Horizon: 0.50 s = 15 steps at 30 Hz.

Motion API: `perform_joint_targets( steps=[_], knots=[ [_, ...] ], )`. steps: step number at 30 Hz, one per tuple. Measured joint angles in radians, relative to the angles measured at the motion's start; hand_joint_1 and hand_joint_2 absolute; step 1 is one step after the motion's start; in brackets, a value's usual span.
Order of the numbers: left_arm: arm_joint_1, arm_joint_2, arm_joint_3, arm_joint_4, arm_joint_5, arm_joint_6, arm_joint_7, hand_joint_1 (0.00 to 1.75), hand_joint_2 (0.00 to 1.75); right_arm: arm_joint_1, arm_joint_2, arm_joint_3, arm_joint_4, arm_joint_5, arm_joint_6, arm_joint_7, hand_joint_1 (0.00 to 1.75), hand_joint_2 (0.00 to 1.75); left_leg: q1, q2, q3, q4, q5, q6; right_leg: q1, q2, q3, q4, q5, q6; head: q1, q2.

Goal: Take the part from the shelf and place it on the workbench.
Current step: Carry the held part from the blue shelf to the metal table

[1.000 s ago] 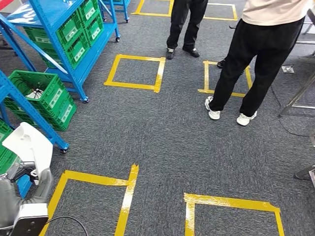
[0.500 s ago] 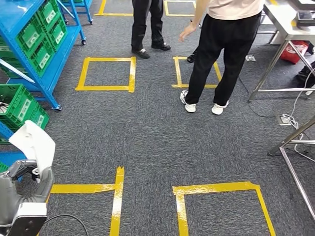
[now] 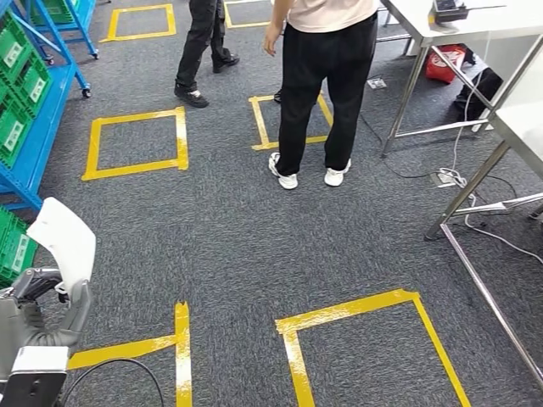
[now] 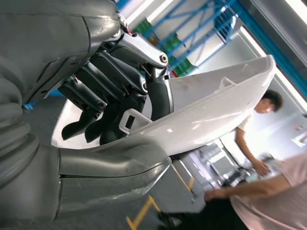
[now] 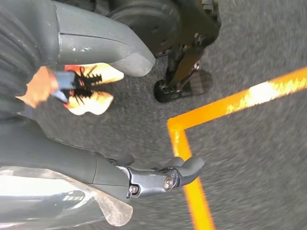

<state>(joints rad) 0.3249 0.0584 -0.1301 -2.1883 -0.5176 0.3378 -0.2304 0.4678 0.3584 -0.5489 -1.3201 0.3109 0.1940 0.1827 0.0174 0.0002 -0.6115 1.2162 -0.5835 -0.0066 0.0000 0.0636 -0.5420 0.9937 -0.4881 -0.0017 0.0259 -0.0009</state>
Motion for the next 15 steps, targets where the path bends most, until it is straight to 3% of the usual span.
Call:
perform_joint_targets(
  steps=[2,4,5,6,8,10,12,13,14,15],
  knots=[
    [-0.018,0.0,-0.021,0.008,0.009,-0.003,-0.004,1.75,1.75,0.015,0.0,0.009,-0.01,-0.014,-0.017,0.008,0.0,1.75,0.008,-0.044,0.046,-0.117,0.056,-0.001,-0.001,0.025,-0.006,0.014,-0.007,0.009,0.0,0.0],
    [-0.036,-0.001,-0.037,0.016,0.014,-0.009,-0.003,1.75,1.75,0.022,0.0,0.015,-0.021,-0.02,-0.029,0.009,0.0,1.75,0.009,-0.076,0.062,-0.164,0.062,0.002,-0.003,0.049,-0.021,0.026,-0.008,0.023,0.001,0.0],
    [-0.042,-0.002,-0.044,0.02,0.018,-0.012,-0.002,1.75,1.75,0.025,0.0,0.017,-0.026,-0.021,-0.032,0.009,0.0,1.75,0.007,-0.072,0.062,-0.169,0.06,0.007,-0.005,0.061,-0.03,0.028,-0.006,0.03,0.001,0.0],
    [-0.048,-0.002,-0.049,0.023,0.022,-0.014,-0.002,1.75,1.75,0.03,0.0,0.019,-0.031,-0.023,-0.034,0.008,0.0,1.75,0.005,-0.06,0.061,-0.169,0.062,0.014,-0.009,0.067,-0.036,0.027,-0.004,0.036,0.0,0.0],
    [-0.062,-0.005,-0.058,0.028,0.032,-0.016,-0.005,1.75,1.75,0.038,0.0,0.021,-0.038,-0.024,-0.036,0.005,0.0,1.75,0.004,-0.036,0.064,-0.176,0.068,0.027,-0.008,0.032,-0.057,0.051,-0.02,0.045,0.005,0.0],
    [-0.07,-0.008,-0.063,0.035,0.036,-0.015,-0.009,1.75,1.75,0.039,0.0,0.022,-0.043,-0.023,-0.037,0.003,0.0,1.75,0.002,-0.008,0.064,-0.18,0.069,0.036,-0.005,-0.03,-0.107,0.147,-0.073,0.051,0.012,0.0],
    [-0.074,-0.01,-0.065,0.046,0.036,-0.014,-0.011,1.75,1.75,0.037,0.0,0.023,-0.044,-0.018,-0.038,-0.001,0.0,1.75,-0.001,0.022,0.064,-0.18,0.067,0.04,-0.006,-0.052,-0.168,0.266,-0.122,0.056,0.014,0.0],
    [-0.078,-0.011,-0.069,0.054,0.037,-0.014,-0.012,1.75,1.75,0.037,0.0,0.023,-0.044,-0.014,-0.04,-0.003,0.0,1.75,-0.003,0.036,0.064,-0.18,0.066,0.041,-0.007,-0.055,-0.181,0.292,-0.124,0.056,0.014,0.0],
    [-0.082,-0.012,-0.072,0.06,0.037,-0.014,-0.013,1.75,1.75,0.038,0.0,0.023,-0.044,-0.011,-0.041,-0.005,0.0,1.75,-0.003,0.048,0.066,-0.18,0.064,0.041,-0.007,-0.058,-0.175,0.281,-0.108,0.056,0.014,0.0],
    [-0.086,-0.014,-0.076,0.066,0.037,-0.014,-0.014,1.75,1.75,0.038,0.0,0.023,-0.044,-0.009,-0.042,-0.007,0.0,1.75,-0.004,0.06,0.068,-0.18,0.062,0.04,-0.008,-0.064,-0.15,0.233,-0.078,0.054,0.014,0.0]
  ],
)
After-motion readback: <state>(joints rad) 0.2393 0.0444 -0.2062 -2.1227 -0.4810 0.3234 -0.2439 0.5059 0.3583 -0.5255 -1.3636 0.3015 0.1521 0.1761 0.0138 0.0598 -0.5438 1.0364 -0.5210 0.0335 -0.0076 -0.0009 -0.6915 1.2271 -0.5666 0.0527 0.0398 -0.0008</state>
